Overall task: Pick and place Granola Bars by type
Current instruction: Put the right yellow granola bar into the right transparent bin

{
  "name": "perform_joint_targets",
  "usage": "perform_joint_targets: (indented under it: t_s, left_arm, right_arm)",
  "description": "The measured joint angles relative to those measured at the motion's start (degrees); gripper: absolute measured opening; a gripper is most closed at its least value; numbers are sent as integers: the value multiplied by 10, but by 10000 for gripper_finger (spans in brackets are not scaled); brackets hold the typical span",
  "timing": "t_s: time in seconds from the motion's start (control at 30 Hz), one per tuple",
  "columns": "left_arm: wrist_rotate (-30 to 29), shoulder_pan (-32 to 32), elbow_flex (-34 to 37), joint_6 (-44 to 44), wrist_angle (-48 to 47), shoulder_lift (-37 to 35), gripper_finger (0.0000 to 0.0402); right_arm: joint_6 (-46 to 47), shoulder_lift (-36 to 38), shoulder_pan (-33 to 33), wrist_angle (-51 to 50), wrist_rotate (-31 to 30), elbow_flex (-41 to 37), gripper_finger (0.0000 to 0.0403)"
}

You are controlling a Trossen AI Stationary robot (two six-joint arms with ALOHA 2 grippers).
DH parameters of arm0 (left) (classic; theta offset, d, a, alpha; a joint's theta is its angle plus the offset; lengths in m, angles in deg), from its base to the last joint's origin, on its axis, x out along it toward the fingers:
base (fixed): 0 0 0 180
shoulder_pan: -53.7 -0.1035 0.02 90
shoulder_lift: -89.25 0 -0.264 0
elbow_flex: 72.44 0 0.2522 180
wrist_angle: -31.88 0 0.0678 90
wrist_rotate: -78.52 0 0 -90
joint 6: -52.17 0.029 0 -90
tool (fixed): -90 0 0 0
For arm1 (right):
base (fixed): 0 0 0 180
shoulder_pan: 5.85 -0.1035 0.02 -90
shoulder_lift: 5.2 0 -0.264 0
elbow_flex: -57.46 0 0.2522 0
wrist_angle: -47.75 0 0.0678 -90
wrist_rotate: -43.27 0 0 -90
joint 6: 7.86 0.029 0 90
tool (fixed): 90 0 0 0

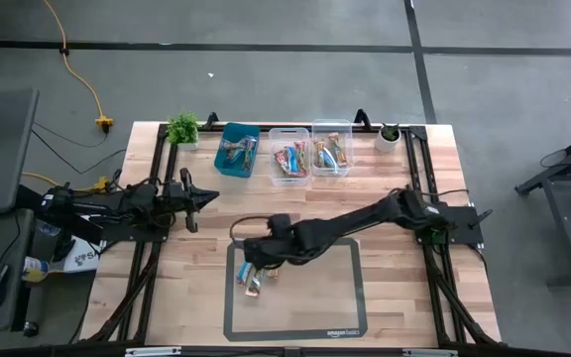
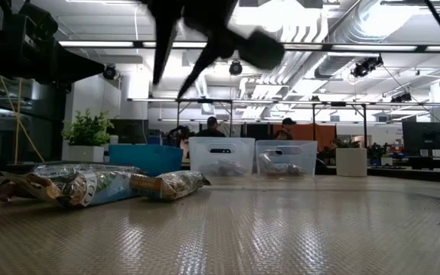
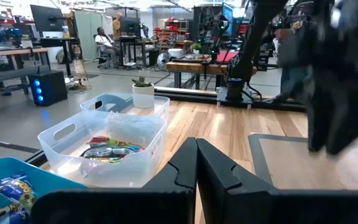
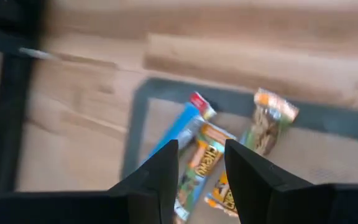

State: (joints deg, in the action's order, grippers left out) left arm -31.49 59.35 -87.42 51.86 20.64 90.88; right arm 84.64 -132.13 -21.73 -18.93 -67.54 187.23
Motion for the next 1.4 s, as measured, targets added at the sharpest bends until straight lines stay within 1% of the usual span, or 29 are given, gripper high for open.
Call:
perform_joint_targets:
  t_s: [0.07,0.17,0.3,0.4,0.53,0.63,0.87,0.97,1.07,1.23,1.4]
  left_arm:
    - [0,0,0,0,0,0,0]
    - [0,0,0,0,0,0,0]
    - [0,0,0,0,0,0,0]
    - [0,0,0,0,0,0,0]
    - [0,0,0,0,0,0,0]
    - [0,0,0,0,0,0,0]
    - [0,0,0,0,0,0,0]
    - [0,0,0,0,0,0,0]
    - [0,0,0,0,0,0,0]
    - [0,0,0,0,0,0,0]
    - [0,0,0,0,0,0,0]
  right_arm:
    - [26,-27,1,-1,20,6,114]
    - [81,-52,2,-6,72,3,115]
    - [119,-64,1,-44,85,3,115]
    - [131,-64,12,-73,117,3,115]
    - [123,-64,24,-68,115,3,115]
    - [118,-64,28,-57,115,3,126]
    - [115,-64,36,-58,107,3,191]
    - [110,-64,41,-57,118,3,217]
    - [117,-71,44,-54,126,4,236]
    - [126,-86,46,-43,141,3,243]
    - [140,-92,46,-35,140,3,243]
